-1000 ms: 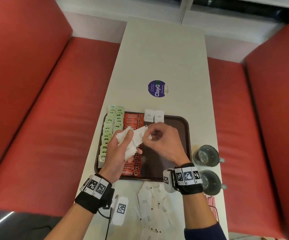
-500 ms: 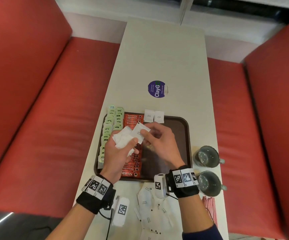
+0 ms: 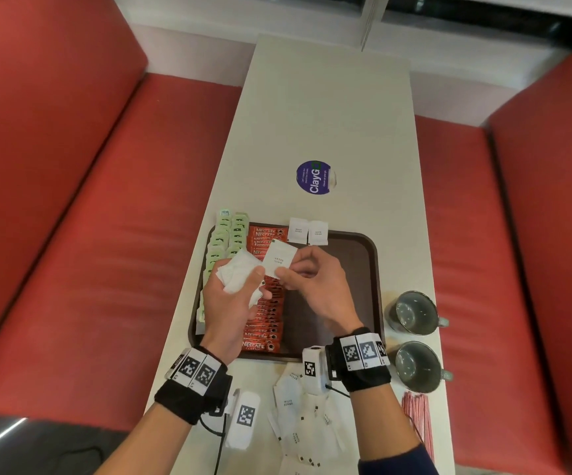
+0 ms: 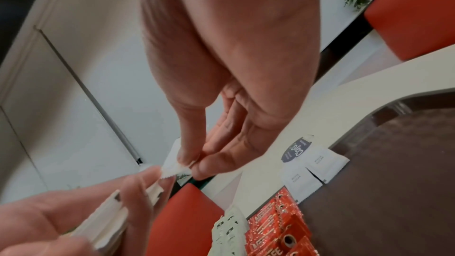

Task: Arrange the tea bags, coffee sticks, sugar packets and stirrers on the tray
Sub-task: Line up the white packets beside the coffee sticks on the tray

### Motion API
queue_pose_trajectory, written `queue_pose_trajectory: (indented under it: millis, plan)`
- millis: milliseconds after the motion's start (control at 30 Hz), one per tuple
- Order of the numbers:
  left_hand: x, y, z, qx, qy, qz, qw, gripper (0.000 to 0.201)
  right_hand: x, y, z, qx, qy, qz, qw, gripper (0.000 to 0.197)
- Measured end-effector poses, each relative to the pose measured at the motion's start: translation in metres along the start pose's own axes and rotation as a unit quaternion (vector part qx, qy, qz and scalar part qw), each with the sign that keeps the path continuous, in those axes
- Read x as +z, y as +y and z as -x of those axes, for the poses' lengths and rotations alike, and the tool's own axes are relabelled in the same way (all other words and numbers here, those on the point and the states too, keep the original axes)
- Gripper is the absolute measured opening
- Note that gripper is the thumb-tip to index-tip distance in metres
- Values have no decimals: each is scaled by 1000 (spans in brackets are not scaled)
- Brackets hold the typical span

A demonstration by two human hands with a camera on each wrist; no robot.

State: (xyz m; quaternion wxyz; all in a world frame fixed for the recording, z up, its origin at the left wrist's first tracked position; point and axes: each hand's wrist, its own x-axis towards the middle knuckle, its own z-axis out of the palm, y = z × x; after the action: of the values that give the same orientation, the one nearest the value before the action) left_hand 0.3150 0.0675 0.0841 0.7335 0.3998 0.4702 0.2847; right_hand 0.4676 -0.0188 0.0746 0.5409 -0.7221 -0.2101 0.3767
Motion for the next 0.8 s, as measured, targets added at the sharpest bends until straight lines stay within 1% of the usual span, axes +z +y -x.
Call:
queue_pose_trajectory:
  millis: [67,167,233,300,367,433,500,600,667,733,800]
  plan:
    - [-5,-1,-1,-11,3,3,1000,47,-8,3,-8,3,56,20,998,30]
    - [-14,-1,-2,-18,8,6,1000,51,-22,16,-32,16,160,80,984,26]
    - [-19,-2,-1,-24,13,2,1000,51,-28,23,-48,35,187,81,978,22]
    - [-22,-3,-1,-27,12,-4,1000,49,-32,28,-61,45,179,64,981,19]
    - [-24,-4,-1,-32,9,-4,999,43,-33,26,-65,30,157,51,986,19]
    - [-25,-4,-2,-38,5,-4,999,37,-30,18,-59,-14,136,41,990,17]
    - [-23,-3,-4,-44,0,-3,999,36,-26,10,-47,-66,100,21,993,13]
    - [-15,3,-5,-46,-19,8,999,35,-18,6,-30,-145,49,3,988,20]
    - [-8,8,-4,-43,-44,17,998,36,-12,8,-22,-192,40,24,980,23]
    - [-3,11,-3,-40,-66,20,997,41,-7,10,-15,-220,38,37,974,20]
    - [-1,12,-4,-36,-63,12,997,45,-4,9,-11,-234,39,37,971,19]
